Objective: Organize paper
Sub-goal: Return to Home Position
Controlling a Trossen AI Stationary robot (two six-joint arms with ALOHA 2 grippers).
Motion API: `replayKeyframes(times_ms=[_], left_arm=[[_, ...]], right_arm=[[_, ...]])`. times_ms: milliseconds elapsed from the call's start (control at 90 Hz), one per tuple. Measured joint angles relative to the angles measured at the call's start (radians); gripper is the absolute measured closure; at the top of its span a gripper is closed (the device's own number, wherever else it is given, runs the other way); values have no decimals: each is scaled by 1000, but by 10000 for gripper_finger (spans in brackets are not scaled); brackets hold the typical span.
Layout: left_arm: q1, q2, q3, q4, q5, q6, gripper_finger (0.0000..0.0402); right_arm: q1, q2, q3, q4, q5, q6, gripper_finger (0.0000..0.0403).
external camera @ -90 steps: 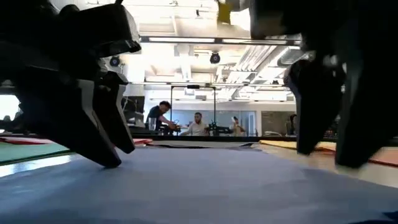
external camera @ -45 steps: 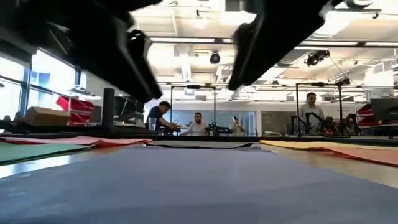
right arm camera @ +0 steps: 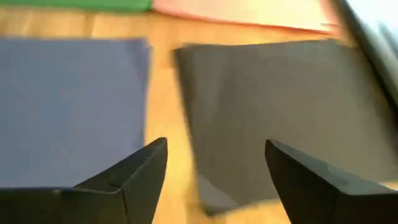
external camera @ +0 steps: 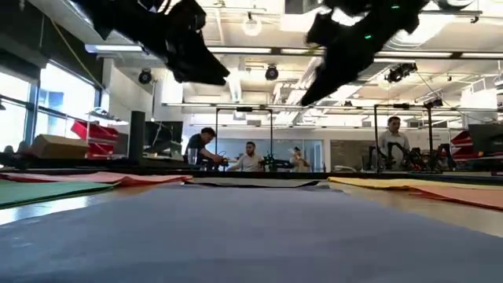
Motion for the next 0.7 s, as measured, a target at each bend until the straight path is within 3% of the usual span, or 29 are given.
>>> replayKeyframes(times_ms=[189,367,544,700], left_arm=[[145,-165,-2,-43,11,58,198],[170,-329,-4,-188,11,37,198],[38,-498,-135,-167,-63,-26,220],[-68,-634,-270,-168,-182,-56,249]], right_arm=[[-4,-373,-159,19,78,85,184],[7,-643,-292,122,81,182,222],[119,-740,-377,189,83,234,293],[239,-740,-391,175,177,159,368]])
